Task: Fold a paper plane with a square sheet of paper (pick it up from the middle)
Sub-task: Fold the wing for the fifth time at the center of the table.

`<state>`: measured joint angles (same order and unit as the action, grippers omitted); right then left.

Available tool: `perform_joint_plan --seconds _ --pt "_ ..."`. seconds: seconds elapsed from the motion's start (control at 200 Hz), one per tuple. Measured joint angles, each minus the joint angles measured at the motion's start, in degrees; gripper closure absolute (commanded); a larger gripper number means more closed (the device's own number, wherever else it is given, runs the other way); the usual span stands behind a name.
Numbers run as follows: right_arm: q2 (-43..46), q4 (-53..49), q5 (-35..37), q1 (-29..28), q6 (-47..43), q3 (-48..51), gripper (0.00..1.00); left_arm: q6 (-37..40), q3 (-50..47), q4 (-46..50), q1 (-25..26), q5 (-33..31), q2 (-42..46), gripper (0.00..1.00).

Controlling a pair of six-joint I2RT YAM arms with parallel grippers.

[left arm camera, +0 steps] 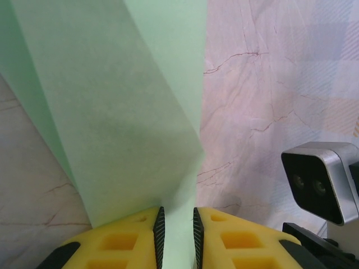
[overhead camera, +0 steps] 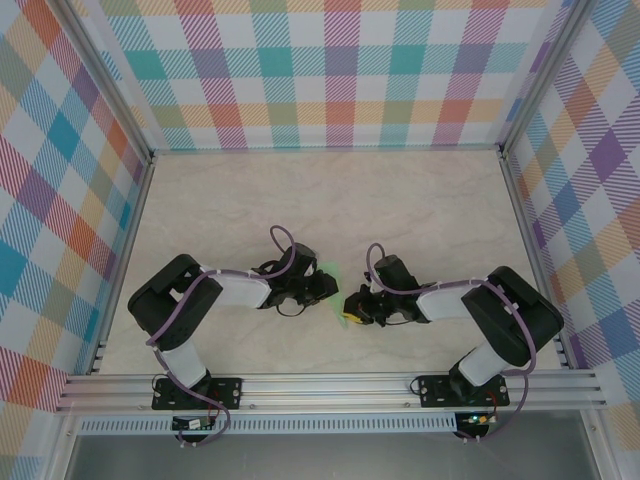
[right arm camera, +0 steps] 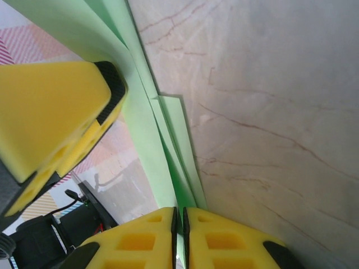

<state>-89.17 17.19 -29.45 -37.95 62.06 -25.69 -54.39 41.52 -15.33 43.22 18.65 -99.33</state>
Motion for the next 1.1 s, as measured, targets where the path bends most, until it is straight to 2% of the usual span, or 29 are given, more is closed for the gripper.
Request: perform_joint_plan --seconds 0.495,0.65,0.87,1.1 --pt "0.87 -6.71 -1.01 -0.52 -4.15 -2.71 0.76 0.20 0.28 0.17 0.00 0.42 -0.17 0.77" --pt "0.94 -8.70 -1.20 -0.94 -4.79 -3.98 0.82 0.20 0.33 0.15 0.00 0.55 -0.26 0.77" --pt "-0.33 -8.96 -1.62 -1.79 -5.95 -4.90 0.94 0.20 0.42 0.13 0.00 0.85 -0.37 0.77" --pt "-2.95 -11.17 -1.14 -2.78 -8.07 -6.51 0.95 0.20 0.61 0.22 0.00 1.31 -0.55 0.77"
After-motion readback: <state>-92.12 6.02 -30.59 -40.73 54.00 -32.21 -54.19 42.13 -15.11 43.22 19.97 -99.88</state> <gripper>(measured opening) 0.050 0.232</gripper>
